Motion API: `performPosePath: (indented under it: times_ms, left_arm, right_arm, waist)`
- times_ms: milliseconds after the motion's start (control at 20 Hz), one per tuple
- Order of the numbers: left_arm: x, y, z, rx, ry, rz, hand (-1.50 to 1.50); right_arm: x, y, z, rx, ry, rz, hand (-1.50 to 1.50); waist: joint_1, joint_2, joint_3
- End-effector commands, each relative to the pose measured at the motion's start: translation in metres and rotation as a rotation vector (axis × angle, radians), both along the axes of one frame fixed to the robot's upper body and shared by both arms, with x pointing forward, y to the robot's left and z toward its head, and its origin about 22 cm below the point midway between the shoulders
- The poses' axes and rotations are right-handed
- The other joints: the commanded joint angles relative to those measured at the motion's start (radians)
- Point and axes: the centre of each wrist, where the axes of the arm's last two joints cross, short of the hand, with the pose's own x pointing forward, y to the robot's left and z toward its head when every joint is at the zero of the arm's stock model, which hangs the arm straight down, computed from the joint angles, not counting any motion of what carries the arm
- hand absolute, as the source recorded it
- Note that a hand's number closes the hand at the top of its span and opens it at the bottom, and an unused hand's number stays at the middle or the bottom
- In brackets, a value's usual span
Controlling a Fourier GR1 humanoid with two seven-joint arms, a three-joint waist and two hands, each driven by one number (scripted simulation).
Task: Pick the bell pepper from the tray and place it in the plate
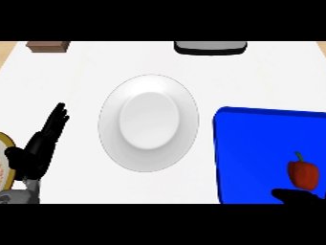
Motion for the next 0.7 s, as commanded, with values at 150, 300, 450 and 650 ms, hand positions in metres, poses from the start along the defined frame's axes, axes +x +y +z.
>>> performPosePath:
  times_ms: [150, 300, 450, 650]
  left_arm:
    - [-0.011, -0.015, -0.017, 0.000, 0.000, 0.014, 0.00]
    - [0.004, 0.015, 0.011, -0.009, -0.007, 0.017, 0.00]
    - [0.012, -0.011, 0.001, 0.000, -0.003, 0.009, 0.00]
    - [0.010, -0.002, 0.008, 0.002, -0.004, 0.003, 0.00]
  right_arm:
    - [0.027, -0.010, -0.012, 0.033, 0.126, -0.058, -1.50]
    - [0.000, -0.012, -0.013, 0.033, 0.145, -0.045, -1.50]
    - [0.029, -0.012, -0.017, 0.028, 0.137, -0.060, -1.50]
    - [0.038, -0.017, -0.038, 0.004, 0.199, -0.085, -1.50]
  waist:
    - [0.002, 0.000, 0.001]
    - [-0.005, -0.001, 0.001]
    - [-0.003, 0.000, 0.001]
    - [-0.002, 0.000, 0.001]
